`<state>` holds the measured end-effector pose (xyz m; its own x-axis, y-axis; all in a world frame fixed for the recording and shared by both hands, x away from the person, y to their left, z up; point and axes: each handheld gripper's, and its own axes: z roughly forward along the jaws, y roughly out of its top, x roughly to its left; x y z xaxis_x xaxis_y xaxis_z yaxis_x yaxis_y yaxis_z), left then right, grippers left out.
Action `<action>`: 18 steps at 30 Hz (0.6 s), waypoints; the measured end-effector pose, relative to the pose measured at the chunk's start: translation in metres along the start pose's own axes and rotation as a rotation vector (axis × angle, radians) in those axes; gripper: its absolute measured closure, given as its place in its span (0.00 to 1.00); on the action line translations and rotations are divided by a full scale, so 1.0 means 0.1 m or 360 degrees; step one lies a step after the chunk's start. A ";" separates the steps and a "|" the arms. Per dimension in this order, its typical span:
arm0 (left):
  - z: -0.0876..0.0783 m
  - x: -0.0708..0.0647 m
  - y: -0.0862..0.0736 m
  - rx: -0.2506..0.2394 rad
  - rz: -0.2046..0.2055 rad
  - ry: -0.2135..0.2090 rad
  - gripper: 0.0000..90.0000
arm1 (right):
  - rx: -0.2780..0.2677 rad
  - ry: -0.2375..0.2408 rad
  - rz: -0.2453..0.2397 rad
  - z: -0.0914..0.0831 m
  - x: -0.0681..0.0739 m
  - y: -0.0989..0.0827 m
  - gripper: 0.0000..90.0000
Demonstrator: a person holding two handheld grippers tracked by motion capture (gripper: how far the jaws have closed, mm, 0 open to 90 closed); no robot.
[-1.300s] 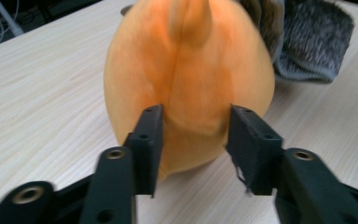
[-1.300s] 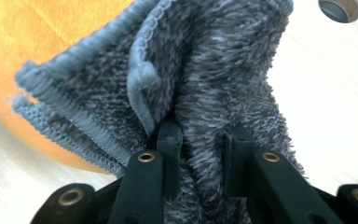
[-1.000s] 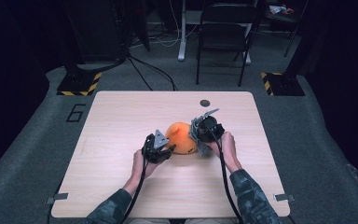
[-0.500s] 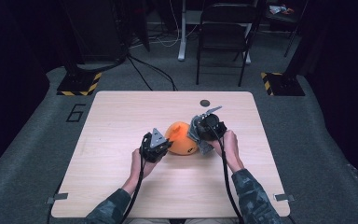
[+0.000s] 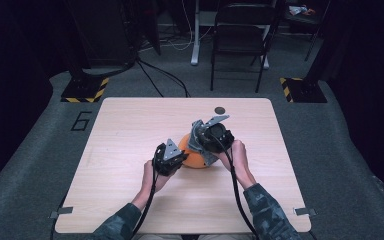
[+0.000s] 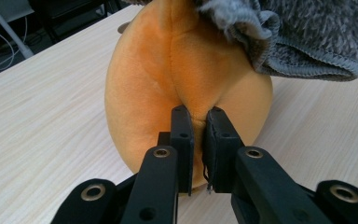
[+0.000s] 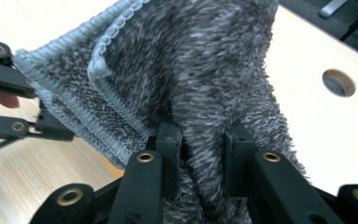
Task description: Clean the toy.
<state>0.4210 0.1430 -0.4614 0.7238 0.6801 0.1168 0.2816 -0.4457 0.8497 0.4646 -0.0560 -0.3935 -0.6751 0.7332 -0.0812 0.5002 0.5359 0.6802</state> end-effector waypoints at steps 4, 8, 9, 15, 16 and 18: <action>0.01 0.02 -0.01 0.0002 -0.0015 -0.0002 0.92 | 0.0054 -0.0001 0.0018 0.06 -0.10 -0.05 0.81; 0.01 0.04 -0.02 0.0007 -0.0030 -0.0011 0.92 | 0.0135 0.0008 0.0067 0.15 -0.21 -0.13 0.81; 0.01 0.04 -0.03 0.0003 -0.0031 -0.0010 0.92 | 0.0157 0.0008 0.0077 0.17 -0.23 -0.15 0.81; 0.02 0.05 -0.03 0.0006 -0.0040 -0.0008 0.92 | 0.0259 0.0016 0.0164 0.31 -0.35 -0.26 0.81; 0.02 0.05 -0.03 0.0005 -0.0039 -0.0008 0.92 | 0.0282 0.0004 0.0168 0.33 -0.37 -0.28 0.81; 0.02 0.05 -0.03 0.0002 -0.0040 -0.0011 0.92 | 0.0300 0.0020 0.0181 0.38 -0.40 -0.32 0.81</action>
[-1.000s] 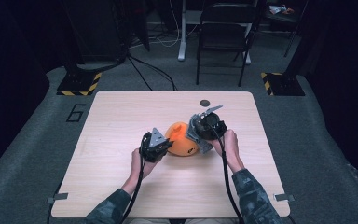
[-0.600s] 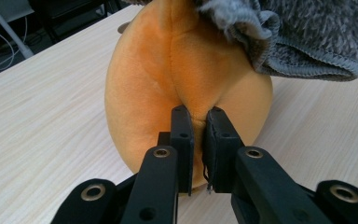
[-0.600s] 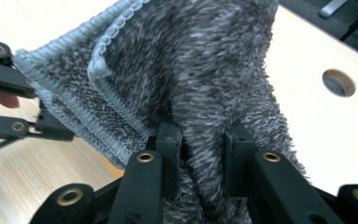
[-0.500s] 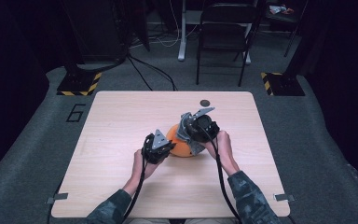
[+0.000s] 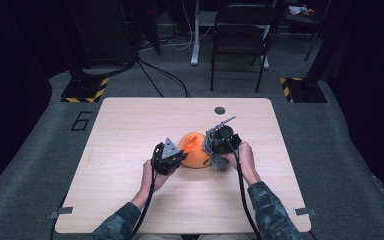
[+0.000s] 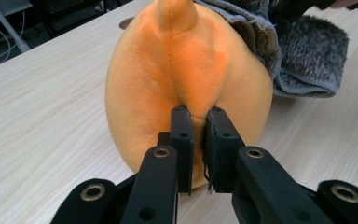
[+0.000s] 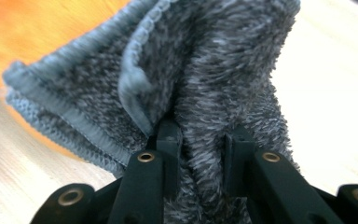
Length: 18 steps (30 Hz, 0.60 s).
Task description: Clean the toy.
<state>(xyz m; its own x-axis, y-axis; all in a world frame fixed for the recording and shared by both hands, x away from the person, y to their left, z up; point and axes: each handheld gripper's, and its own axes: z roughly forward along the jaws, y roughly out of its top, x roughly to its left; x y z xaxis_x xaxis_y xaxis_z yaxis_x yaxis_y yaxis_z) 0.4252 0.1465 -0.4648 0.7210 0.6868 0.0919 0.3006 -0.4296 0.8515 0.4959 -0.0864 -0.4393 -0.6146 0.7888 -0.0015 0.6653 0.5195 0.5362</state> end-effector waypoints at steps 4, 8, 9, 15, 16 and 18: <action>0.00 -0.01 0.00 0.0000 0.0010 -0.0001 0.92 | 0.0034 -0.0006 0.0046 0.10 -0.05 -0.05 0.81; 0.00 0.00 0.00 0.0001 0.0010 0.0001 0.92 | 0.0106 -0.0022 0.0068 0.22 -0.11 -0.11 0.81; 0.00 0.00 0.00 -0.0001 0.0003 -0.0003 0.92 | 0.0127 -0.0025 0.0074 0.25 -0.12 -0.12 0.81; 0.00 0.00 0.00 -0.0007 0.0003 0.0001 0.92 | 0.0205 -0.0008 0.0091 0.39 -0.18 -0.18 0.81; 0.00 0.00 -0.01 -0.0012 -0.0002 0.0002 0.92 | 0.0207 -0.0026 0.0094 0.37 -0.17 -0.18 0.81; 0.00 0.01 -0.01 -0.0010 -0.0004 0.0000 0.92 | 0.0206 -0.0048 0.0092 0.30 -0.17 -0.15 0.81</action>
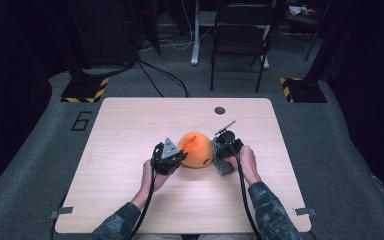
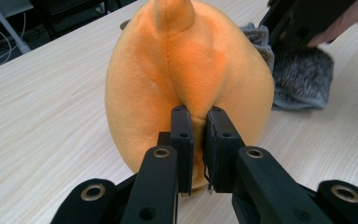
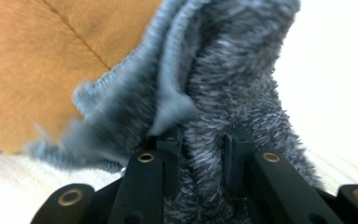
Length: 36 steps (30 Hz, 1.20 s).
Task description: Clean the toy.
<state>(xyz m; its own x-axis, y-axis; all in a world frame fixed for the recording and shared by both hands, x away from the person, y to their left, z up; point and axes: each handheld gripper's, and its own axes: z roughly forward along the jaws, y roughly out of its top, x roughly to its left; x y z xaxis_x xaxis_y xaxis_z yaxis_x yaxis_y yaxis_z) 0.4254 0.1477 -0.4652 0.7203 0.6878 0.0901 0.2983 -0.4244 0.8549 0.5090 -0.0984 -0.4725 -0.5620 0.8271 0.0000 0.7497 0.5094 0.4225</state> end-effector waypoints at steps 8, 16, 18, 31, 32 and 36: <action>0.00 0.01 0.00 -0.0003 0.0000 -0.0005 0.92 | -0.0316 -0.0020 -0.0086 -0.59 0.10 0.13 0.81; 0.03 -0.02 -0.01 0.0014 0.0014 -0.0010 0.91 | -0.0456 0.0004 -0.0236 -0.51 0.39 0.18 0.82; 0.05 -0.02 -0.02 0.0009 0.0003 -0.0008 0.91 | -0.0455 0.0039 -0.0200 -0.43 0.37 0.17 0.83; 0.00 0.13 -0.02 0.0065 -0.0029 -0.0002 0.51 | -0.0429 0.0083 -0.0160 -0.30 0.29 0.14 0.84; -0.01 0.17 -0.04 0.0085 -0.0053 -0.0022 0.49 | -0.0425 0.0082 -0.0157 -0.30 0.28 0.13 0.84; -0.02 0.27 -0.08 0.0135 -0.0080 -0.0028 0.47 | -0.0414 0.0080 -0.0147 -0.29 0.25 0.12 0.84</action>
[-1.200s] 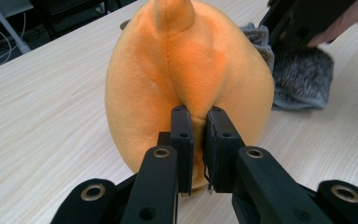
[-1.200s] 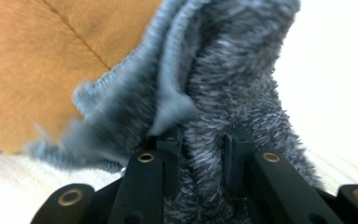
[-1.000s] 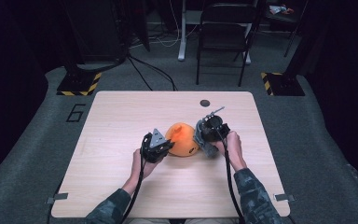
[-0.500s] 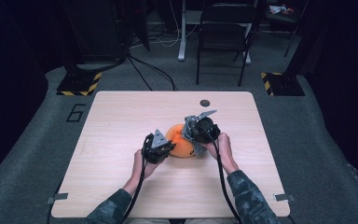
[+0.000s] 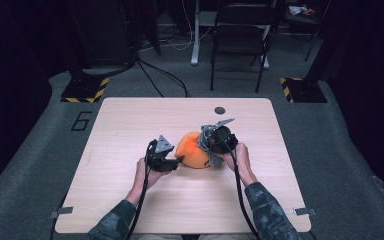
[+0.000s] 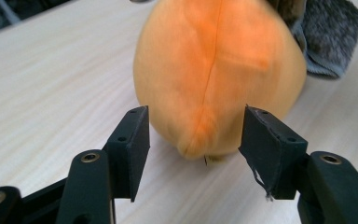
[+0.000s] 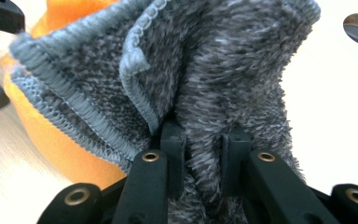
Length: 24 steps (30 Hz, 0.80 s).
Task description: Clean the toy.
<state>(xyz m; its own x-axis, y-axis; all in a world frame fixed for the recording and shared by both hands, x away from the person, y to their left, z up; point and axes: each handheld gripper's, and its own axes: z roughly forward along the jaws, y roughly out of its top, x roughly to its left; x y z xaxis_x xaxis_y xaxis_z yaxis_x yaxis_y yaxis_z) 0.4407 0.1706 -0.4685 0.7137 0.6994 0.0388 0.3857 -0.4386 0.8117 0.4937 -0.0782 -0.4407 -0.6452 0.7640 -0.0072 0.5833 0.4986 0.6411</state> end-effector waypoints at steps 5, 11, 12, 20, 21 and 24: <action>0.07 -0.04 -0.02 0.0024 0.0004 -0.0062 0.64 | 0.0004 -0.0009 0.0020 0.00 -0.02 -0.01 0.84; 0.10 -0.10 -0.02 -0.0059 0.0008 -0.0027 0.87 | 0.0001 -0.0044 0.0016 -0.04 -0.04 -0.01 0.84; 0.09 -0.11 -0.01 -0.0068 0.0019 -0.0023 0.89 | -0.0006 -0.0060 0.0017 -0.06 -0.04 -0.01 0.84; -0.01 -0.15 0.08 -0.0162 0.0050 0.0000 0.93 | -0.0037 -0.0127 0.0045 -0.27 -0.06 0.07 0.84; -0.02 -0.15 0.09 -0.0177 0.0047 0.0007 0.93 | -0.0035 -0.0130 0.0045 -0.29 -0.06 0.07 0.84; -0.06 -0.17 0.14 -0.0199 0.0071 0.0009 0.93 | -0.0066 -0.0131 0.0053 -0.37 -0.05 0.10 0.84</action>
<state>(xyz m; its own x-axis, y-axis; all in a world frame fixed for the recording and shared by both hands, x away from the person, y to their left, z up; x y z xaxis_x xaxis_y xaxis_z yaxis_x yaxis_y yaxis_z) 0.4307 0.1559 -0.4544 0.7251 0.6841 0.0792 0.2777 -0.3957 0.8754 0.4845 -0.0922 -0.4058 -0.5822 0.8117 -0.0473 0.5818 0.4566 0.6731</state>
